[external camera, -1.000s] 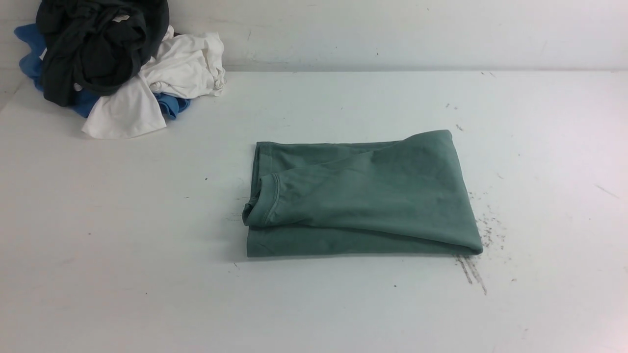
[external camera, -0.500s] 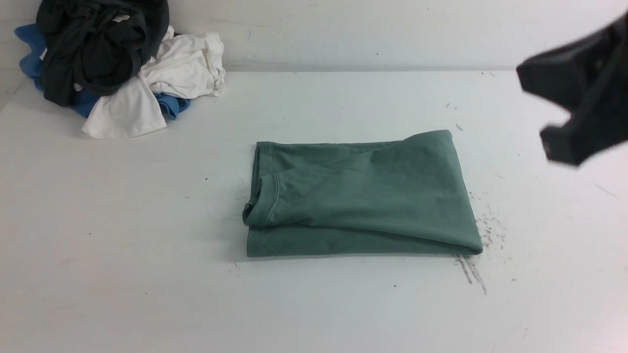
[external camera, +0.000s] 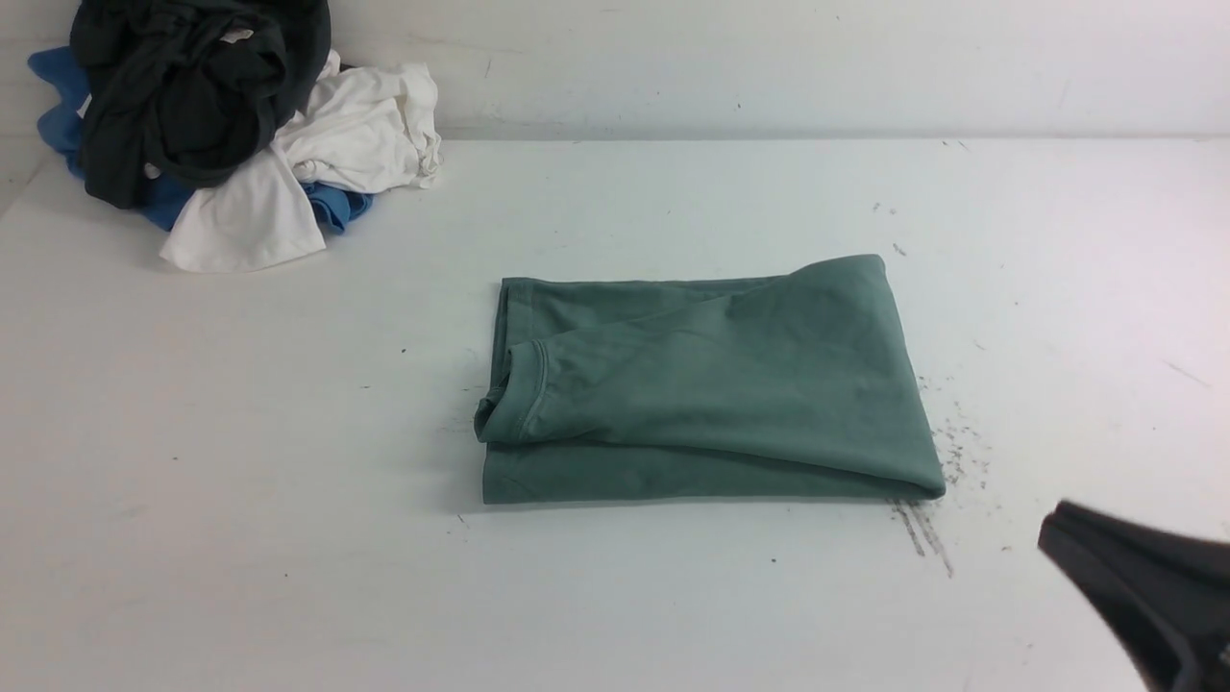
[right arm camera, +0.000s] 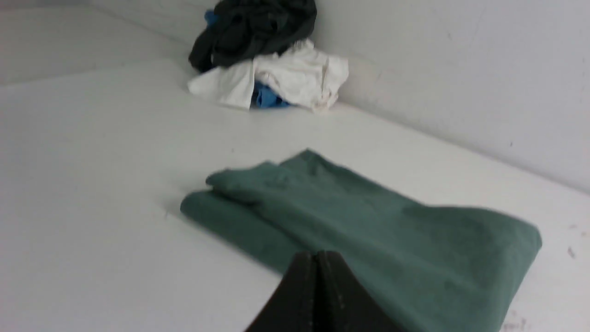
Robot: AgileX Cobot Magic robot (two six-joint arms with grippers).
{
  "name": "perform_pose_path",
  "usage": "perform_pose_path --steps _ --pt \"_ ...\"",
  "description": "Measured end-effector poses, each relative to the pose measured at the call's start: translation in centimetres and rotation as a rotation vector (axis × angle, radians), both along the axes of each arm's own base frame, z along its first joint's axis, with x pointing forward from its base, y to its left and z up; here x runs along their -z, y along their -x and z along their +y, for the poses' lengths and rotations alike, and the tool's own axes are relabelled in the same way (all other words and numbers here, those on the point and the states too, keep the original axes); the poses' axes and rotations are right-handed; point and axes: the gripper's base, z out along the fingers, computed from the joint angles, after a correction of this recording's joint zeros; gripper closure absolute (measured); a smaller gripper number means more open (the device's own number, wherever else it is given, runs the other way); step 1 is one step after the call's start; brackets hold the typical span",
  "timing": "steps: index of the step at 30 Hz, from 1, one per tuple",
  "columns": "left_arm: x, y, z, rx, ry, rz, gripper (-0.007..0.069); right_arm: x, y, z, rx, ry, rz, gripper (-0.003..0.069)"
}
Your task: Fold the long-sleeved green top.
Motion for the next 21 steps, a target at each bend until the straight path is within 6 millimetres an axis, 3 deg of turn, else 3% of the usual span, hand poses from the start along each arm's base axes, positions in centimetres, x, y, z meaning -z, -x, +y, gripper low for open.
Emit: perform_pose_path --steps 6,9,17,21 --pt "0.1 0.0 0.0 0.002 -0.002 0.01 0.0631 4.9 1.1 -0.7 0.0 0.081 0.119 0.0673" --pt "0.1 0.0 0.0 0.002 -0.003 0.011 0.0631 6.4 1.5 -1.0 0.001 0.106 0.161 0.0673" --pt "0.1 0.0 0.0 0.002 -0.003 0.013 0.0631 7.4 2.0 -1.6 0.016 0.162 0.238 0.0673" --pt "0.1 0.0 0.0 0.002 -0.003 0.013 0.0631 7.0 2.8 -2.6 0.068 0.132 0.198 0.0673"
